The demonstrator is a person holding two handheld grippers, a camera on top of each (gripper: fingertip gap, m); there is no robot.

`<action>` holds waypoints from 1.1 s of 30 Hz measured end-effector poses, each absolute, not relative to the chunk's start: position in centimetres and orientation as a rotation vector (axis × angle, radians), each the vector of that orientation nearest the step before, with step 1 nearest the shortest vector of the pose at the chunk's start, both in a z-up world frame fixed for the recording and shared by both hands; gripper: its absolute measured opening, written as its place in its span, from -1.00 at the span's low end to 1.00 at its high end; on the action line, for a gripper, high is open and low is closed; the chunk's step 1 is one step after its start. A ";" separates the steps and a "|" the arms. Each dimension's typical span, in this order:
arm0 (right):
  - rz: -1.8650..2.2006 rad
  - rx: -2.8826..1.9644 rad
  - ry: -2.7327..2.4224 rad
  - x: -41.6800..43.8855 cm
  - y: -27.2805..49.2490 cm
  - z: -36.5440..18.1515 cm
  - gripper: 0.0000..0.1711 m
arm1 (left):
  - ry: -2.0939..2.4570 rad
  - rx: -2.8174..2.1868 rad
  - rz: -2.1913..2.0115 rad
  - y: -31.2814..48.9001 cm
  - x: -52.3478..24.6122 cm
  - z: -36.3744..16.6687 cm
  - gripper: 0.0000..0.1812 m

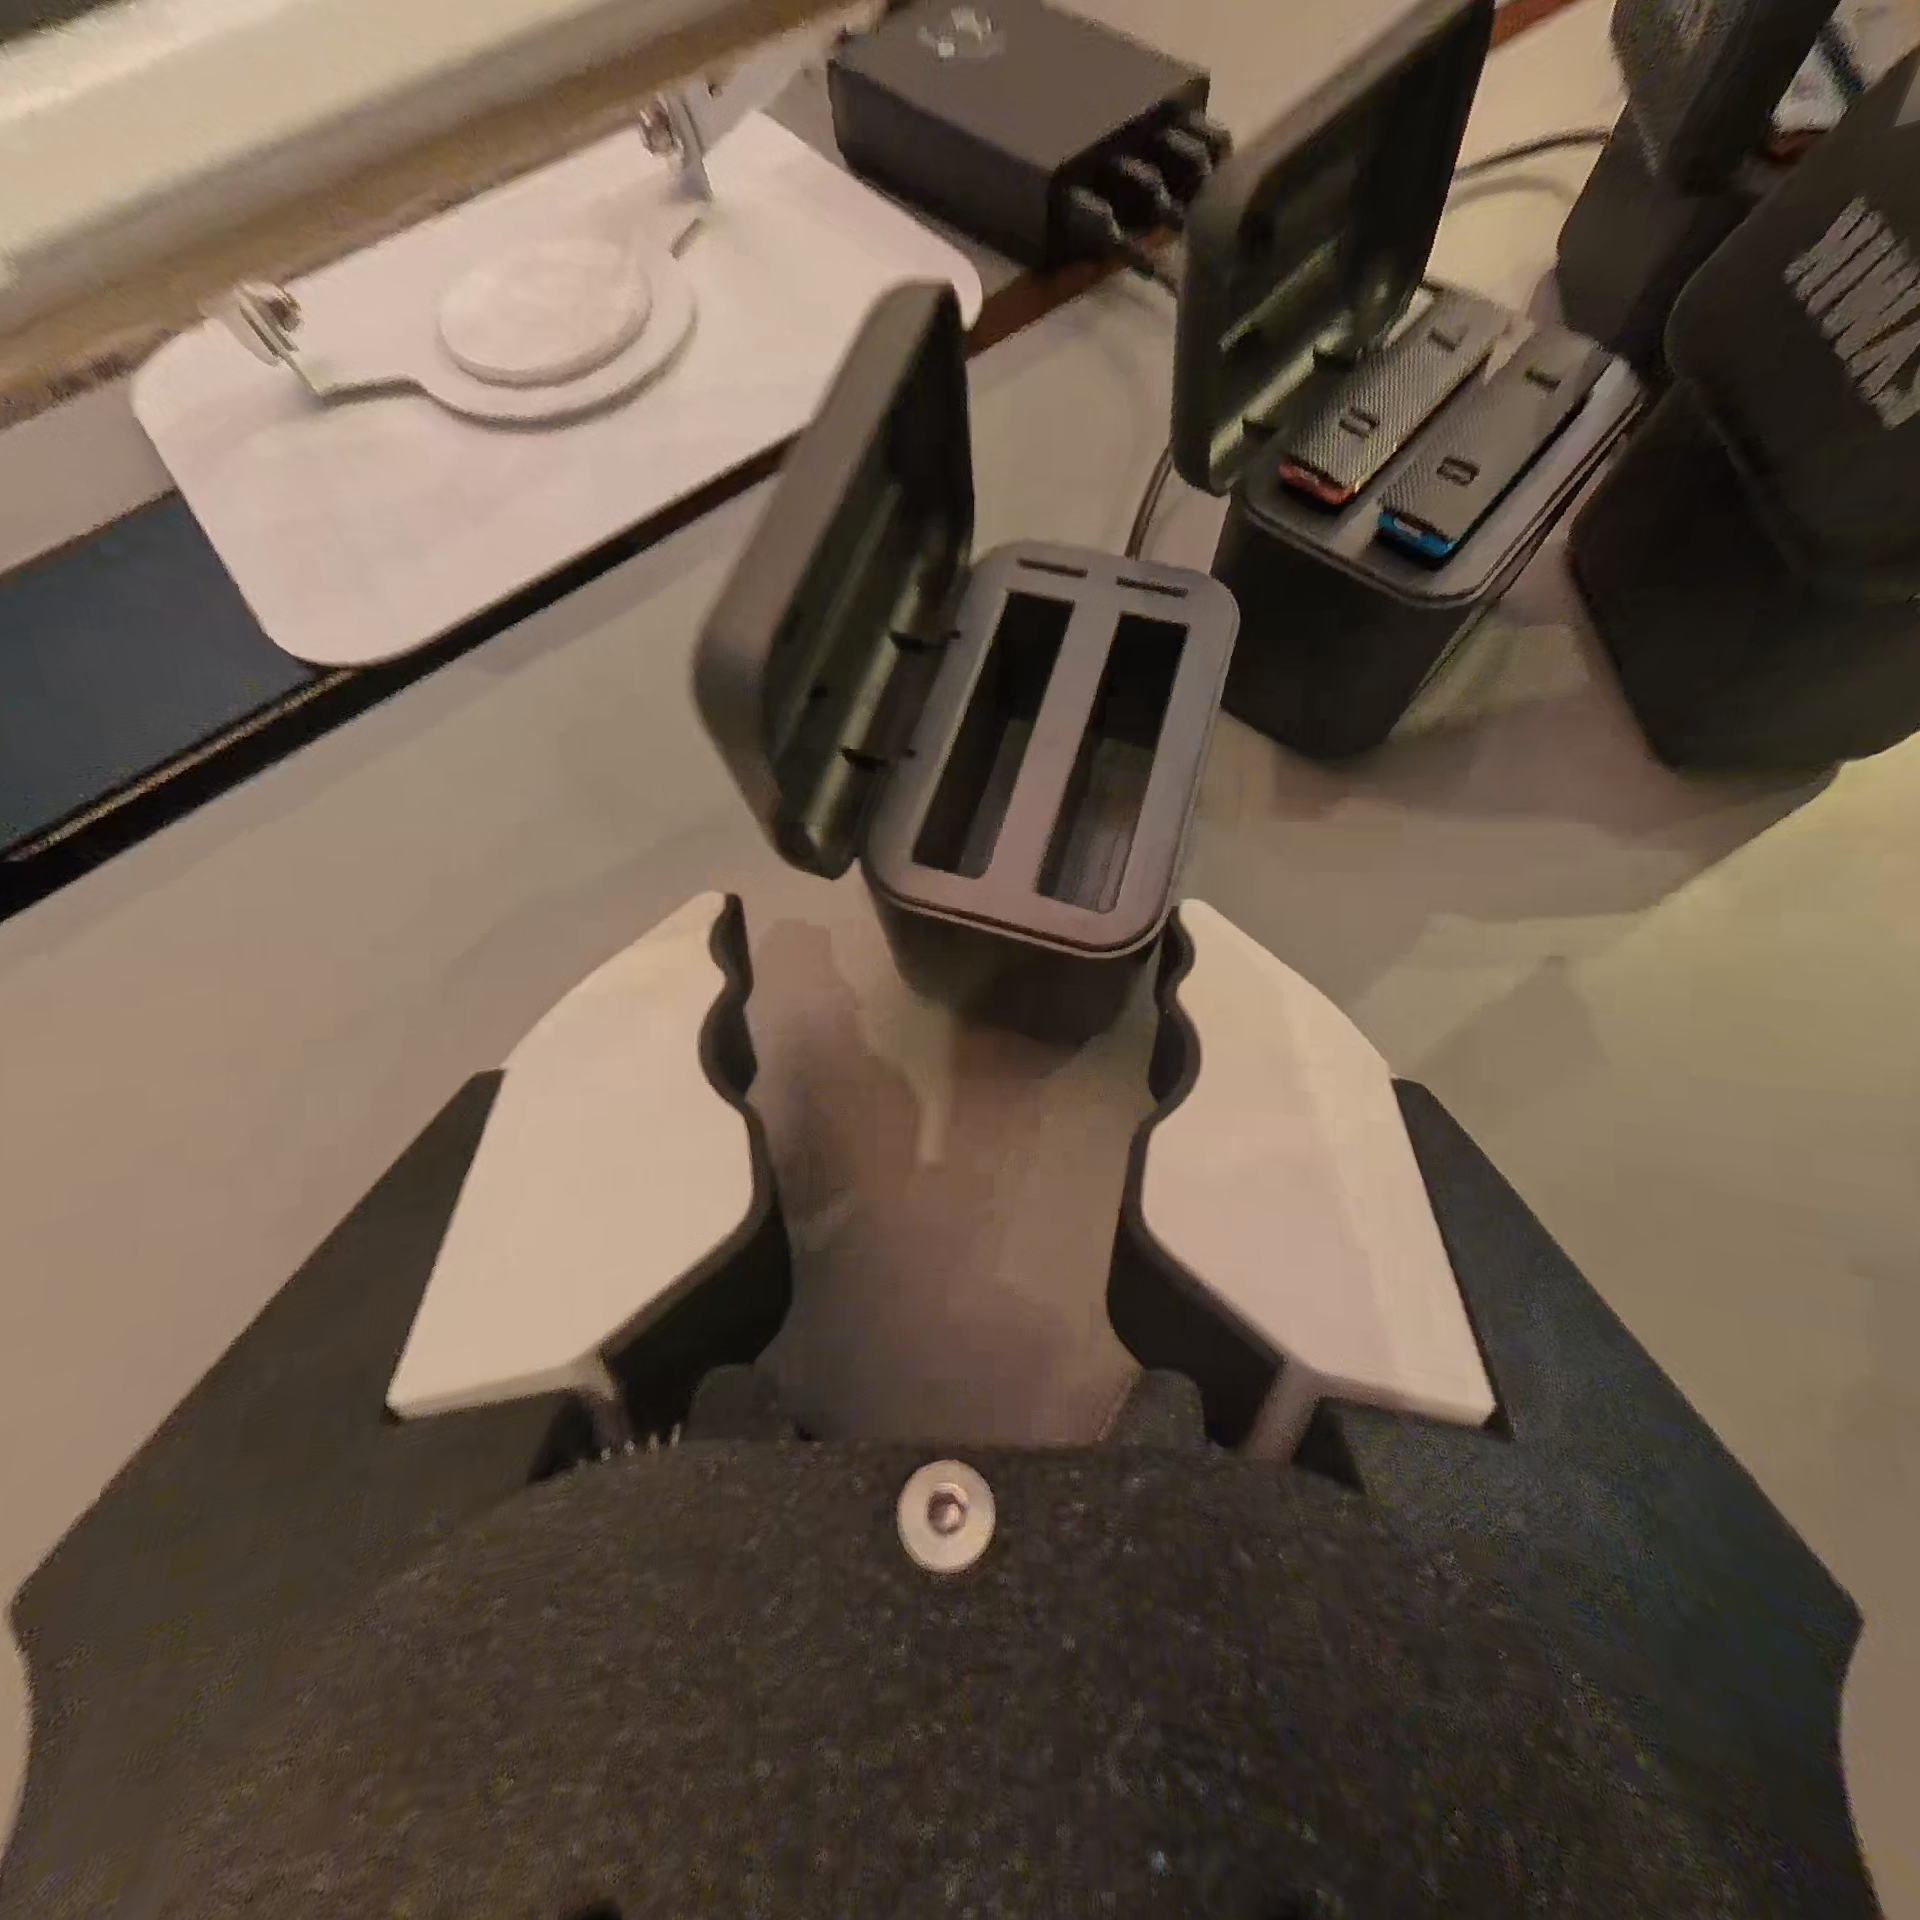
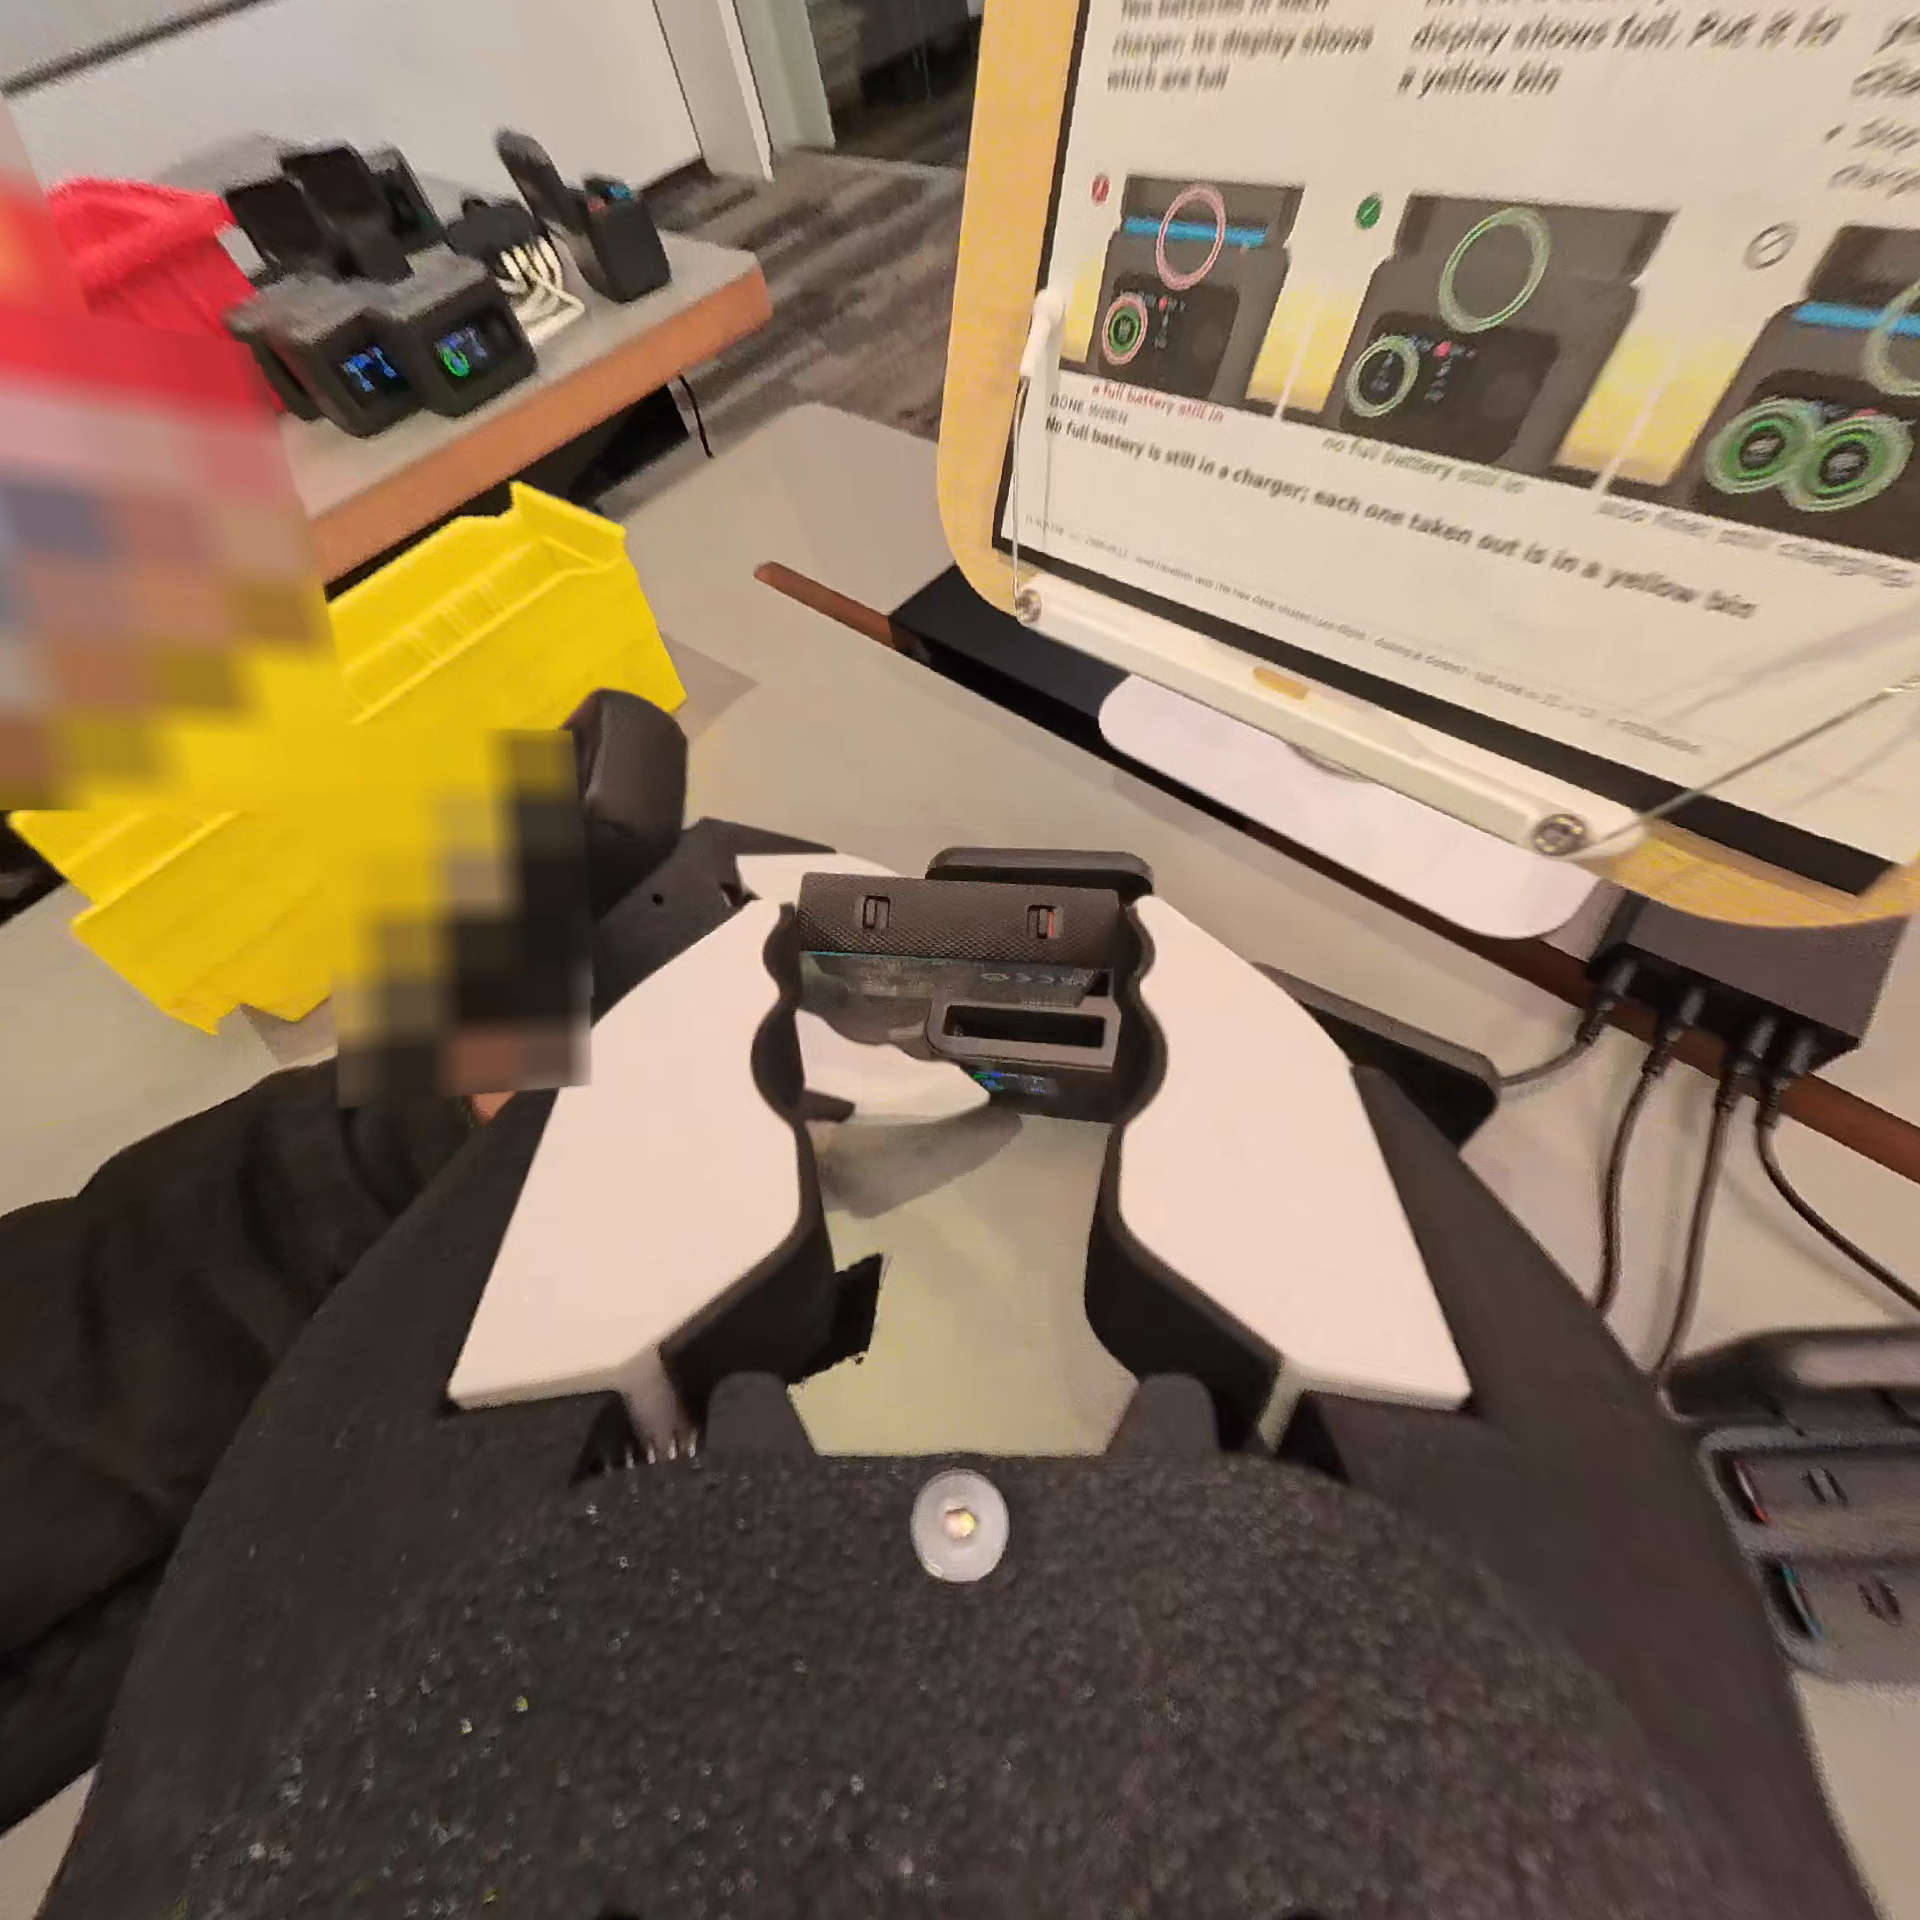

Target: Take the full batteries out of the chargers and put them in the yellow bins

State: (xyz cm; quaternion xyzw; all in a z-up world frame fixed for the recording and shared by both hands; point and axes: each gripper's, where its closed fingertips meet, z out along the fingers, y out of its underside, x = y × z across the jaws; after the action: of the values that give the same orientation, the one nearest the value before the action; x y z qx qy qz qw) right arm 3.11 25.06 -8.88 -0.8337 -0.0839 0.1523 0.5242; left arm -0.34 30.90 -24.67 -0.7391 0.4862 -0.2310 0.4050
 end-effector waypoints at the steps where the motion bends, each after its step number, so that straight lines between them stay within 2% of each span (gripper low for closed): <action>1: 0.369 -1.973 -0.191 3.6 24.4 -8.5 -0.32 | 1.212 -1.848 -0.588 31.1 -0.7 -24.1 -0.15; 7: 0.520 -1.854 -0.045 6.9 20.4 -7.7 -0.32 | 1.144 -1.513 -0.656 29.9 -0.8 -17.0 -0.34; 13: 0.594 -1.795 0.028 8.9 16.7 -9.5 -0.32 | 1.340 -1.177 -0.764 22.2 2.3 -13.5 -0.52; 18: 0.484 -1.754 0.013 9.0 13.6 -12.1 -0.32 | 1.508 -0.992 -0.795 15.4 4.8 -13.5 -0.62; 22: 0.435 -1.721 0.008 7.9 11.6 -13.5 -0.32 | 1.625 -0.909 -0.787 11.9 5.9 -14.9 -0.62; 25: 0.404 -1.695 -0.008 7.3 11.0 -13.2 -0.32 | 1.658 -0.884 -0.746 10.8 6.6 -15.8 -0.66; 28: 0.351 -1.695 -0.026 7.0 10.9 -13.2 -0.32 | 1.636 -0.845 -0.694 10.6 6.8 -15.9 -0.84; 33: 0.322 -1.731 -0.191 6.8 10.8 -13.2 -0.32 | 1.597 -0.847 -0.717 11.3 6.5 -15.4 -0.88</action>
State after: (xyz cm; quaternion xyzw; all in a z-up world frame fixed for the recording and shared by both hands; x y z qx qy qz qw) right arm 6.80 10.79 -13.19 -0.7567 -0.0833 0.1406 0.6330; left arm 6.51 11.30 -15.40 -0.3597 0.6784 -0.3045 0.5636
